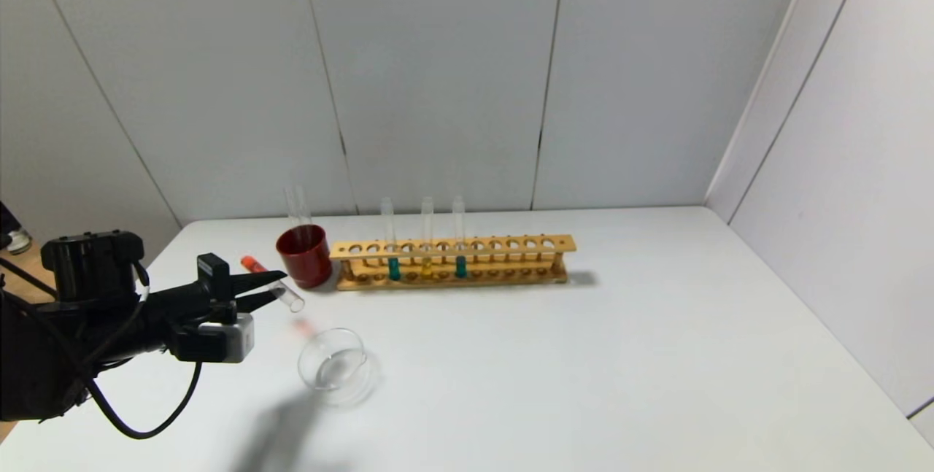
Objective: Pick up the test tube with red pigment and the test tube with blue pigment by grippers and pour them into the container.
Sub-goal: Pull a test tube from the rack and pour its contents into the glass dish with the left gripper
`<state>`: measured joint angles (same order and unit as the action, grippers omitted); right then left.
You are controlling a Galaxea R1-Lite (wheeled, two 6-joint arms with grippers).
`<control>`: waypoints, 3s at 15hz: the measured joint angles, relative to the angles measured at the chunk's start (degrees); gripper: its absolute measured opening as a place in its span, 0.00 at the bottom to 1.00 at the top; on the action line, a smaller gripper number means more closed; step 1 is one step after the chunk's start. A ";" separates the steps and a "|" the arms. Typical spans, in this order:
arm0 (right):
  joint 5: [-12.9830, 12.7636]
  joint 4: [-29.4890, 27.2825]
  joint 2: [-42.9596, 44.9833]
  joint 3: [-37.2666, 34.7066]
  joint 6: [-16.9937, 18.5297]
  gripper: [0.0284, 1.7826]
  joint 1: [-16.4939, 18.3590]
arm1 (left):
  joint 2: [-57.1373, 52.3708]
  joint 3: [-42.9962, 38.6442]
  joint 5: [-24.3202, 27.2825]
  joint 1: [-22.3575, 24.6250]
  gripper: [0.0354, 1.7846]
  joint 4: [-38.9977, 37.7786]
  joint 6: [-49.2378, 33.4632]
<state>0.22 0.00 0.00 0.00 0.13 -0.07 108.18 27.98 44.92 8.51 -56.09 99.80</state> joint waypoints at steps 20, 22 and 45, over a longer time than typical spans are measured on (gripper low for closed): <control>0.02 0.00 0.00 0.00 0.00 0.98 0.00 | 3.60 5.12 -2.78 -2.62 0.15 0.09 15.06; 0.02 0.00 0.00 0.00 -0.02 0.98 0.00 | 3.07 4.77 -2.76 -2.47 0.15 0.17 16.07; 0.00 0.02 0.00 0.00 0.00 0.98 0.02 | -2.76 3.39 -2.21 -1.88 0.15 0.37 28.33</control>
<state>0.22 0.02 0.00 0.00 0.13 -0.05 105.42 31.37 42.72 6.63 -55.72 128.14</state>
